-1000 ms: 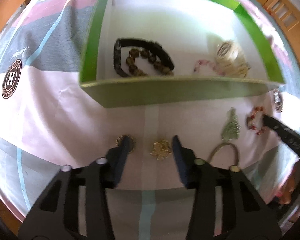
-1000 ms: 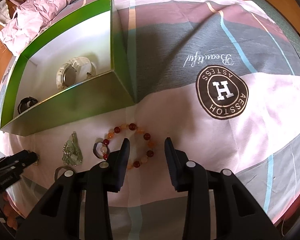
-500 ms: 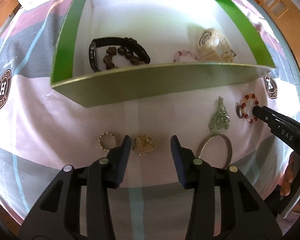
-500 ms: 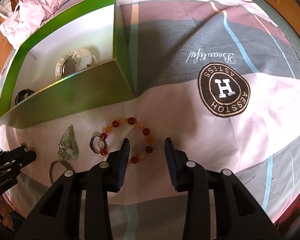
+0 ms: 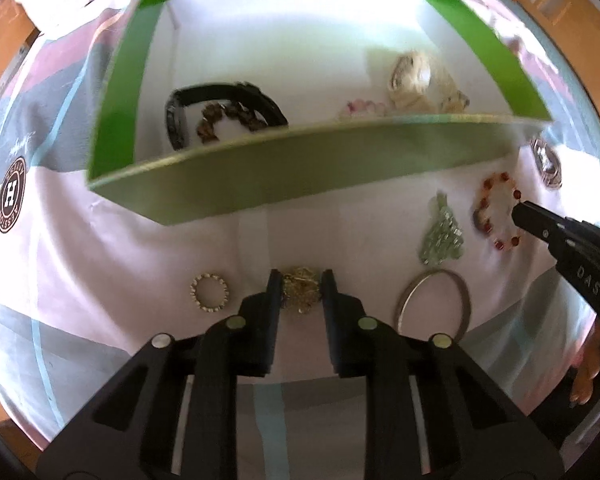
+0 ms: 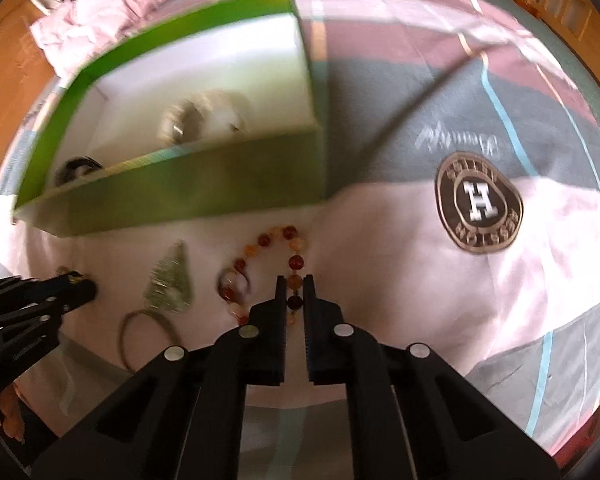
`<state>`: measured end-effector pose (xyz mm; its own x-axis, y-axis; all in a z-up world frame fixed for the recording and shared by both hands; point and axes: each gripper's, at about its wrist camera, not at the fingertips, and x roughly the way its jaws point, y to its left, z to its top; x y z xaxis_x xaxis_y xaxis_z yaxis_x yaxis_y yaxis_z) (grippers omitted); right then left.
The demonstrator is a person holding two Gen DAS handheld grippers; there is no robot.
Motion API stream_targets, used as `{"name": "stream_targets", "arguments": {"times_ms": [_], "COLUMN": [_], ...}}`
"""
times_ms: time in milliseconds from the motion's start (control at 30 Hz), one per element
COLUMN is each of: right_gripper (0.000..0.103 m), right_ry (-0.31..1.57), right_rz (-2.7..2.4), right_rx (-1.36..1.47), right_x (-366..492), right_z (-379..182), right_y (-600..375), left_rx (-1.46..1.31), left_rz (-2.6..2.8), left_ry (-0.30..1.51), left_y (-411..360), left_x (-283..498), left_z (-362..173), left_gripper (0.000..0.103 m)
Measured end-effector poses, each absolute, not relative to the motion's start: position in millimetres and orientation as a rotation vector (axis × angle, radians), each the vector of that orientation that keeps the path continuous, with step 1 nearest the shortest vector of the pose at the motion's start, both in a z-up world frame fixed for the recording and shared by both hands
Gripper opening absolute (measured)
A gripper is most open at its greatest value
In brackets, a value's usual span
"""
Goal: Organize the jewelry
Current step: 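Carry the bracelet and brooch into the green box and open both tools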
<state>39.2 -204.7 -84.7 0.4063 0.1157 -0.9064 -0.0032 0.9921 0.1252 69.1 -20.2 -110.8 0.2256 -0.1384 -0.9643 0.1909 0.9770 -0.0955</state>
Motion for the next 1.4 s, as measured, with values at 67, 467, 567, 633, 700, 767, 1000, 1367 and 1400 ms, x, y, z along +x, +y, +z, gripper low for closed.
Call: {"name": "stream_targets", "arguments": {"times_ms": [67, 467, 567, 633, 700, 767, 1000, 1367, 1400], "right_gripper": [0.007, 0.007, 0.007, 0.007, 0.007, 0.007, 0.007, 0.036, 0.040], "right_ry": [1.098, 0.780, 0.761, 0.755, 0.750, 0.747, 0.756, 0.840, 0.834], "right_rz": [0.117, 0.280, 0.282, 0.278, 0.277, 0.270, 0.241, 0.183, 0.186], "right_rx": [0.140, 0.265, 0.267, 0.265, 0.269, 0.272, 0.272, 0.322, 0.323], "right_x": [37, 25, 30, 33, 37, 40, 60, 75, 72], "right_z": [-71, -1, 2, 2, 1, 0, -11, -32, -30], "right_y": [-204, -197, -191, -189, -187, -186, -183, -188, -188], "left_rx": [0.029, -0.088, -0.098, -0.094, -0.085, -0.077, -0.082, -0.102, -0.108], "left_rz": [-0.237, -0.271, -0.257, -0.247, -0.241, -0.228, -0.186, -0.145, -0.154], "left_ry": [1.291, 1.096, 1.086, 1.079, 1.070, 1.066, 1.055, 1.088, 1.085], "left_y": [-22, 18, 25, 24, 25, 25, 28, 34, 34], "left_x": [67, 65, 63, 66, 66, 67, 86, 106, 105], "left_z": [-98, -30, -25, -26, -26, -28, -33, -52, -50], "left_gripper": [0.020, 0.020, 0.020, 0.020, 0.020, 0.020, 0.020, 0.023, 0.028]}}
